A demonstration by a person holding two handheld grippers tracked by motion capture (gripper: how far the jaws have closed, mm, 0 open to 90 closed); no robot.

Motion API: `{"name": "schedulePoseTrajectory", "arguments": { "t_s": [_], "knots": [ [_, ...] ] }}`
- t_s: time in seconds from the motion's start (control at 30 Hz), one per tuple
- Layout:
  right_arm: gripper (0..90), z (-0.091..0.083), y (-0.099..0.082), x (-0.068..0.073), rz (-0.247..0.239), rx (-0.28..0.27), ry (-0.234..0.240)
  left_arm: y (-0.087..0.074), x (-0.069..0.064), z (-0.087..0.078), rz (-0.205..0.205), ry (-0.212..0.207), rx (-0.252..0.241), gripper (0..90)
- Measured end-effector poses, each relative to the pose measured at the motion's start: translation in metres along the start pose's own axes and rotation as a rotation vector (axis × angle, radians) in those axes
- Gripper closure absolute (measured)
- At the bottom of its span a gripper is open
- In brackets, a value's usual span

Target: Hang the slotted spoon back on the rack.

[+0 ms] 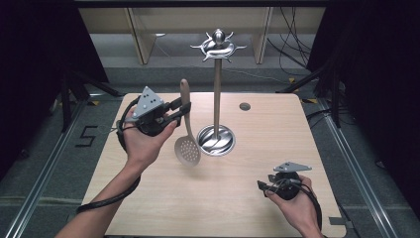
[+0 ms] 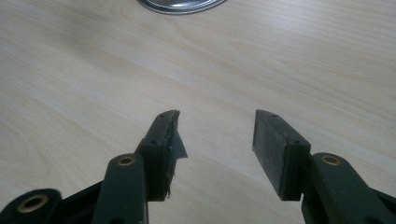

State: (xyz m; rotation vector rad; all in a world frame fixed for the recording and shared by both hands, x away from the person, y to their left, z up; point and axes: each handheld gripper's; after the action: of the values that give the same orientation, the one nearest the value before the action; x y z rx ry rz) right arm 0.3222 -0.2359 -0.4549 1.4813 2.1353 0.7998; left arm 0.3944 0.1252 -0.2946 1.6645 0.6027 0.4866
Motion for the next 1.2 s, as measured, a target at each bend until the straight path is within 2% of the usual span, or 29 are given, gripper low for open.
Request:
{"name": "schedulePoseTrajectory", "arguments": {
  "t_s": [0.03,0.07,0.17,0.53,0.73,0.77,0.87,0.9,1.2],
  "knots": [
    [50.9,0.0,0.0,0.0,-0.003,0.004,0.002,0.002,0.001,0.001,0.022,-0.003,-0.002,69.3],
    [50.9,0.001,0.0,-0.001,-0.002,0.0,0.011,0.002,0.0,0.002,0.005,-0.004,-0.001,69.3],
    [50.9,0.0,0.0,0.0,-0.004,0.006,-0.007,0.006,0.0,0.005,0.012,-0.008,0.002,69.3],
    [50.7,-0.001,0.0,0.0,-0.008,0.004,-0.008,0.018,-0.001,0.018,0.03,-0.018,0.012,69.3],
    [50.8,-0.001,0.0,0.002,0.019,0.018,0.002,0.027,0.0,0.024,0.02,-0.011,0.006,69.3],
    [50.7,-0.001,0.0,0.001,0.006,0.01,-0.004,0.029,0.001,0.025,0.022,-0.012,0.009,69.2],
    [50.7,-0.001,0.0,0.002,0.009,0.012,-0.002,0.033,0.002,0.029,0.019,-0.006,0.014,69.2],
    [50.7,-0.001,0.0,0.0,-0.006,0.005,-0.002,0.033,0.003,0.03,0.018,-0.005,0.014,69.2],
    [50.7,-0.001,0.0,0.0,-0.008,0.005,-0.002,0.039,0.007,0.039,0.005,0.004,0.03,69.2]
  ]
}}
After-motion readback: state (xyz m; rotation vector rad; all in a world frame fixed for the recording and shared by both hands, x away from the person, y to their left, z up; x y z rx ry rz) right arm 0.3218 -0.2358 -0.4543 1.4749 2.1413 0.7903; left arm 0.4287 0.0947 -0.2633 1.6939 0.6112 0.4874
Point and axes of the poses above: each handheld gripper's, and its own axes: z roughly forward along the jaws, y roughly out of its top, x roughly to its left, and after that the axes turned 11 degrees about -y, right-handed
